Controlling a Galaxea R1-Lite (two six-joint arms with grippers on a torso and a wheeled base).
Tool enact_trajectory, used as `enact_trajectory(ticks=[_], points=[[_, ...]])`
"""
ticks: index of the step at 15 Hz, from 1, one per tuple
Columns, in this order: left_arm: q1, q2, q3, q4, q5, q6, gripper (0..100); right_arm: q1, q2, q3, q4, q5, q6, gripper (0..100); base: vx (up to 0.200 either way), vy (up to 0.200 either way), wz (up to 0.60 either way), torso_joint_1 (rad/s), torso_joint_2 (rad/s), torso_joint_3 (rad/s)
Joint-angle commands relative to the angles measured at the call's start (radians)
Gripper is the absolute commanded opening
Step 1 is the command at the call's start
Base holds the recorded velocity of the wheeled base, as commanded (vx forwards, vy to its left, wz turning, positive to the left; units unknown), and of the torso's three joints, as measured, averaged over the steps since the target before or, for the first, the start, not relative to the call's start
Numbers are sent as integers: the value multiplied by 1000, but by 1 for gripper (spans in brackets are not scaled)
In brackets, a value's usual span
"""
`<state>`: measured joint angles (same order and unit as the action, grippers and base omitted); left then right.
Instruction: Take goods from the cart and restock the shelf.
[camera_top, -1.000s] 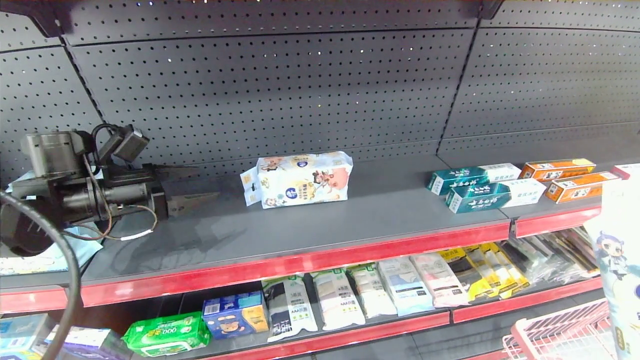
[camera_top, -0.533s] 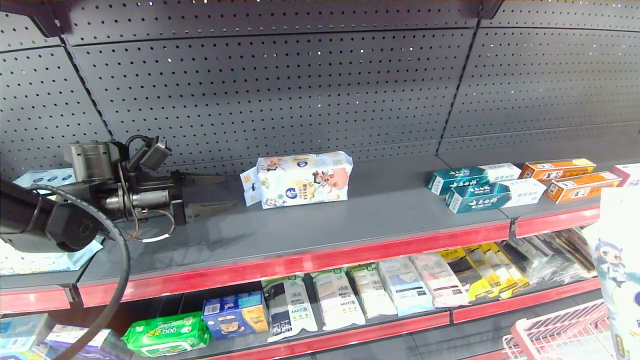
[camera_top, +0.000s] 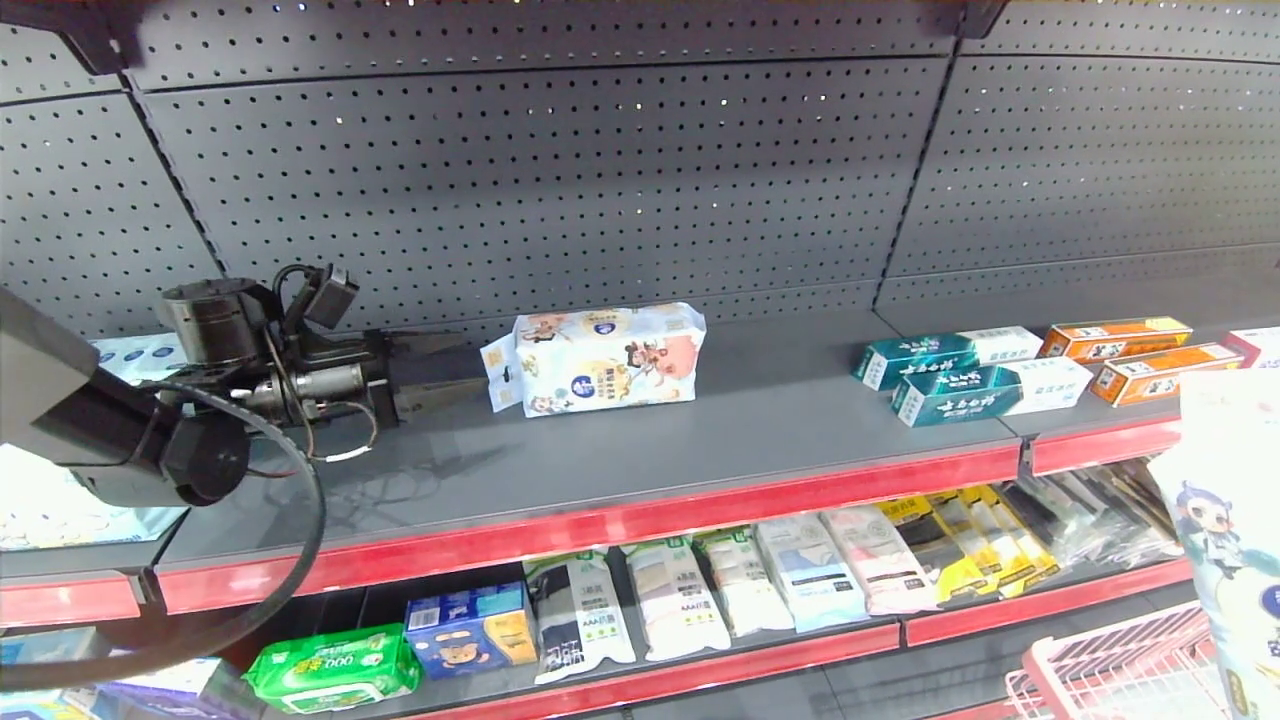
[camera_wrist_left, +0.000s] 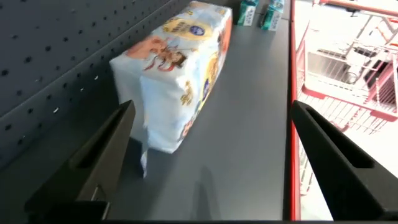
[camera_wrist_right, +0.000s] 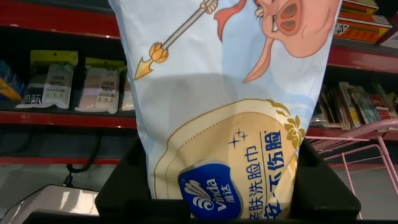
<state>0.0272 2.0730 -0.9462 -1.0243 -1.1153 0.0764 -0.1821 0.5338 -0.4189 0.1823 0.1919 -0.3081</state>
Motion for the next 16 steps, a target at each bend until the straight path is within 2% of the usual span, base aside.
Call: enact_trajectory(ticks=[1,3,8,16], points=[[-27,30,-23,-4,3,-1,100,12,5,-1,2,1,0,0,0,0,0,0,0,0],[-55,41,-29,-4,11,-1,100,12,8,0,2,1,0,0,0,0,0,0,0,0],[-56,104,-115,-4,12,2,100,10,-15,-8,40,1,1,0,0,0,0,0,0,0],[-52,128,-120,-2,14,2,100,10,-20,-12,58,-2,1,0,0,0,0,0,0,0]])
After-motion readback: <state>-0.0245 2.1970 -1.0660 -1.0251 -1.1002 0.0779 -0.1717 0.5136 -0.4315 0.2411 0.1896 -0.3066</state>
